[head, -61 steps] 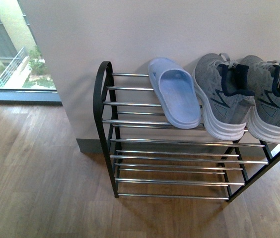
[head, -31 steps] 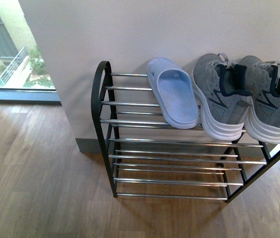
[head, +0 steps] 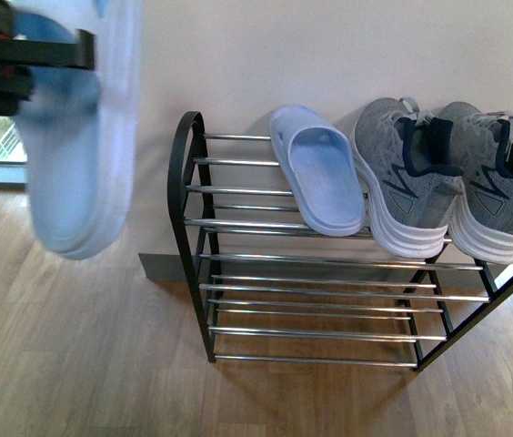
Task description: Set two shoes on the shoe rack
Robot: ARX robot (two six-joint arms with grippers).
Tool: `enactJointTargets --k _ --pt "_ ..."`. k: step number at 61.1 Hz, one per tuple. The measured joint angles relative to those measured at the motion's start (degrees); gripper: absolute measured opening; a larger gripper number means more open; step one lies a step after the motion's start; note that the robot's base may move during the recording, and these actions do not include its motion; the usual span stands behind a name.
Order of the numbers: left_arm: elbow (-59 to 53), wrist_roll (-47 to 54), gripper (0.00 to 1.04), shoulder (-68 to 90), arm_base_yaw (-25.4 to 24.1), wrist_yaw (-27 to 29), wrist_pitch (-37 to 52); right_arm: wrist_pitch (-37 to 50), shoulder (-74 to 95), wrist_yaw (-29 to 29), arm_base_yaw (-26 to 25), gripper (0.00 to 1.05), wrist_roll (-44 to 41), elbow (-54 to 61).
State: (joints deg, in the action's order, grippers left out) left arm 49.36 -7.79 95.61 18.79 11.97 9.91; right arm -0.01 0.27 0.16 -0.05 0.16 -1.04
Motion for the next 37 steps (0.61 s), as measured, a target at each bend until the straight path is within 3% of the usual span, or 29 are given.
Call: enactJointTargets --k 19,37 --pt "16.46 -5.86 0.02 17.75 4.74 0.68 -5.09 0.0 0.0 0.0 0.0 0.95 0.0 0.0" --pt "31.74 -8.02 0.02 31.91 7.98 7.06 -12.22 0.0 0.0 0.0 0.0 0.95 0.0 0.0"
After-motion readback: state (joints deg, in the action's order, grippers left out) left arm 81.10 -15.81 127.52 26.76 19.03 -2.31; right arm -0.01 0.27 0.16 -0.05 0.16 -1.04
